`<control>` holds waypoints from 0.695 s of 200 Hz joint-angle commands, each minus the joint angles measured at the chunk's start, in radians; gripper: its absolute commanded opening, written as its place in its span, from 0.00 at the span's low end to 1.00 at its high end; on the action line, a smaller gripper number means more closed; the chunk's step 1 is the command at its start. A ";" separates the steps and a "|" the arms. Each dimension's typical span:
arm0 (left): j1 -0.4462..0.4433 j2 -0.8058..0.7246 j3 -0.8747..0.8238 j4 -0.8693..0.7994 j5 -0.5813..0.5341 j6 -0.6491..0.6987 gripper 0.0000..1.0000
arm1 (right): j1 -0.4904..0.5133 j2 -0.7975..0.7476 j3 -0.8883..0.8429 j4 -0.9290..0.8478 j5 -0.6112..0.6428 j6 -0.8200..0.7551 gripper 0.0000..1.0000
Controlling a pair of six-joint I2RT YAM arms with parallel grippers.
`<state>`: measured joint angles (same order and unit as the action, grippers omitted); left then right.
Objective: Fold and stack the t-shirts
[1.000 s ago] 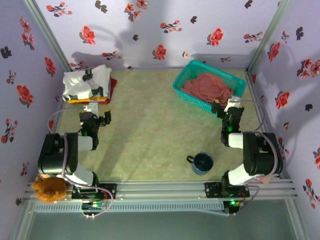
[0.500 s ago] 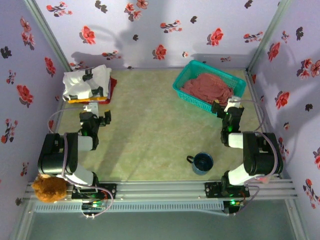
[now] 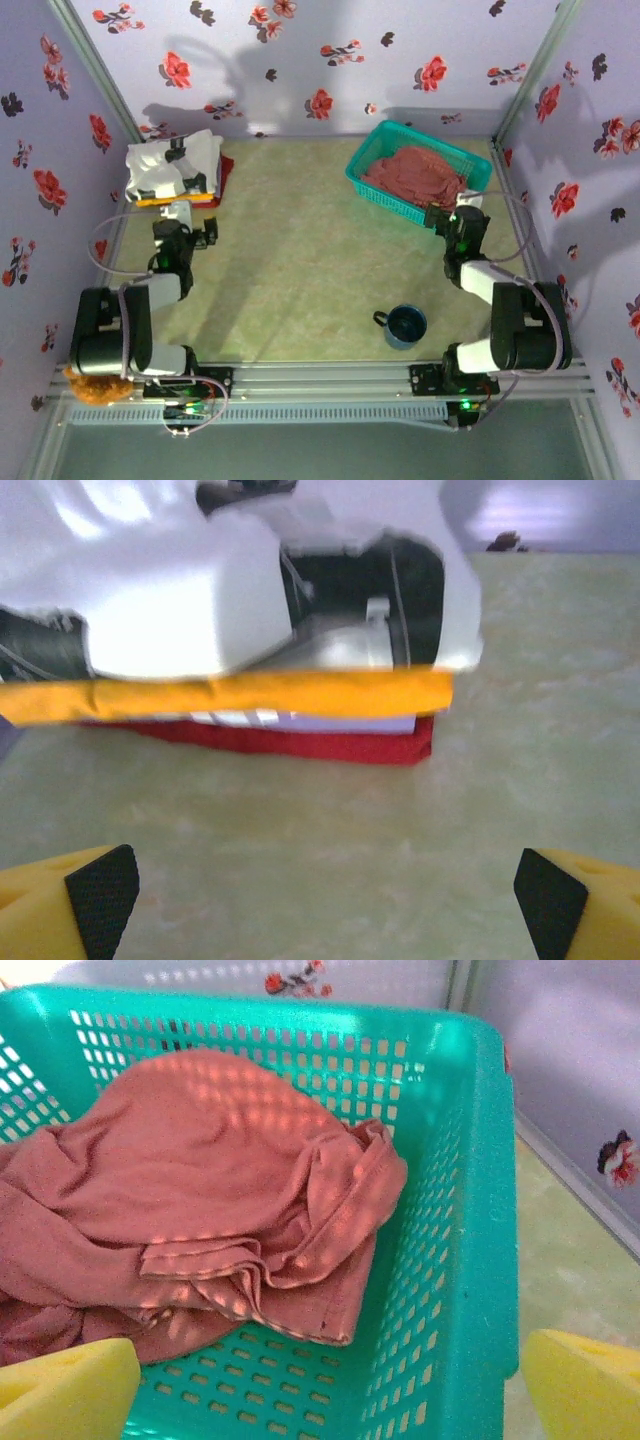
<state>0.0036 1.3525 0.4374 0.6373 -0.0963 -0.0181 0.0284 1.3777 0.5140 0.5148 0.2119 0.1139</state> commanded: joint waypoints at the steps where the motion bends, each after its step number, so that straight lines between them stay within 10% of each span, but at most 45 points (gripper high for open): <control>1: -0.013 -0.132 0.127 -0.298 0.005 -0.038 0.99 | 0.042 -0.101 -0.008 -0.250 0.088 0.047 0.99; 72: -0.198 -0.120 0.511 -0.740 0.111 -0.370 0.99 | 0.080 -0.381 0.179 -0.840 0.039 0.087 0.99; 139: -0.494 0.224 0.723 -0.612 0.124 -0.715 0.99 | 0.028 0.140 0.849 -1.456 -0.140 0.133 0.97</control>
<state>-0.4477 1.5017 1.0992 -0.0189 -0.0017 -0.5430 0.0845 1.3251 1.1748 -0.6373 0.1875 0.2394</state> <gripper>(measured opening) 0.994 0.978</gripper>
